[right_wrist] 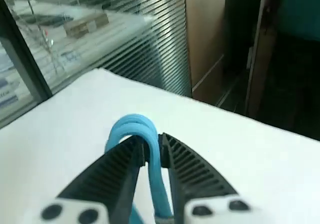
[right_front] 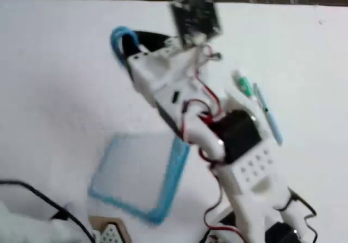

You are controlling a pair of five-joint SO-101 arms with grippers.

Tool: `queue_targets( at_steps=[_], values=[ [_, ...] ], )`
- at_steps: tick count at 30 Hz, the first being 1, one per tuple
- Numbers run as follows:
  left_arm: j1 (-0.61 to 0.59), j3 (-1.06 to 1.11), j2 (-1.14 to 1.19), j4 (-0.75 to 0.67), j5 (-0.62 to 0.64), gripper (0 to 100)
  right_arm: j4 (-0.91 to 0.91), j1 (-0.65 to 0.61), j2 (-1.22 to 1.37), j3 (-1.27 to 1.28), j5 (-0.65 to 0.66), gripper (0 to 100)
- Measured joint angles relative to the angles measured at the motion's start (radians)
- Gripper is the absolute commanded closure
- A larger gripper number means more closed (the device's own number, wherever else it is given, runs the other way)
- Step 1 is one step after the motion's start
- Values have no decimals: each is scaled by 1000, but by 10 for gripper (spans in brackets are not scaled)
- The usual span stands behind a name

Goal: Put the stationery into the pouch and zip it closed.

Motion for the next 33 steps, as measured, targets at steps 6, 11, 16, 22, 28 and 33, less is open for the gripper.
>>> queue_targets(
  at_steps=[6,11,16,22,28,33],
  values=[
    [110,2,176,-11,-3,786,0,38,-115,0,0,981],
    [331,2,245,-11,-5,786,0,69,-175,0,0,981],
    [537,3,336,-11,-5,784,-2,69,-181,0,0,981],
    [674,3,411,43,-5,693,-2,71,-183,0,-3,981],
    [773,3,379,127,-5,687,-2,72,-184,0,-9,981],
    [775,3,299,129,-5,688,-81,69,-184,2,-9,981]
  ],
)
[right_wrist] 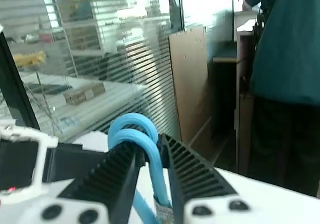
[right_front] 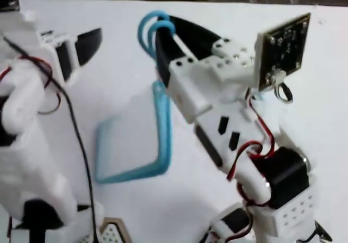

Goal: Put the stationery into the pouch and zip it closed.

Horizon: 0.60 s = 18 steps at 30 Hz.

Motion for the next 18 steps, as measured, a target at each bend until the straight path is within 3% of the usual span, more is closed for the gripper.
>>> queue_targets(
  at_steps=[10,18],
  values=[
    [-334,0,-169,-46,0,688,-199,-8,0,0,0,981],
    [-413,-2,-219,-61,0,688,-273,-123,98,-63,0,981]
  ],
)
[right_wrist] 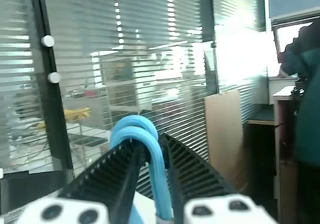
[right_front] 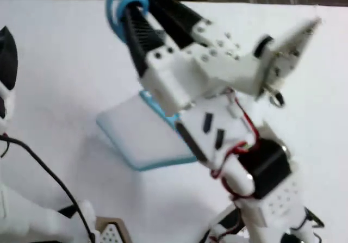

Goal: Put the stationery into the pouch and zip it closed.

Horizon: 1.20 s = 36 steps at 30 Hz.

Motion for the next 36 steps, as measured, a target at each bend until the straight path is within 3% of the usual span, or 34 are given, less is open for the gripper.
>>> queue_targets(
  at_steps=[9,15,20,27,36],
  values=[
    [-11,0,-34,28,-87,690,75,-95,215,-259,0,981],
    [-152,14,-32,49,-114,688,78,-138,302,-276,0,981],
    [-261,166,-25,49,-124,689,78,-135,374,-273,-2,981],
    [-393,293,-25,46,-166,690,78,-160,473,-262,-126,981],
    [-512,446,-25,-80,-166,688,118,-215,482,-262,-144,981]
  ],
)
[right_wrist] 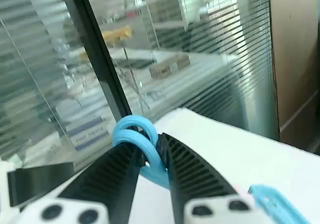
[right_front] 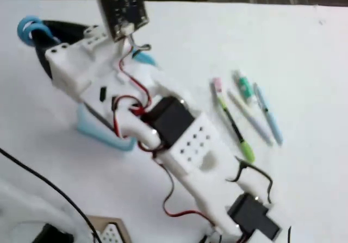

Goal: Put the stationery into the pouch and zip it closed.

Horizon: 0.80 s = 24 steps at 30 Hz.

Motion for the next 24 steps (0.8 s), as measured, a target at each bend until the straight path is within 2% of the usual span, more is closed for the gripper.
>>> queue_targets(
  at_steps=[4,10,19,24],
  values=[
    [11,54,0,-5,0,687,18,2,-12,0,0,981],
    [147,91,0,-5,2,686,63,3,-94,0,0,981],
    [359,97,0,-89,236,648,83,2,-157,0,0,981],
    [493,100,18,-97,272,649,118,0,-157,0,-2,981]
  ],
)
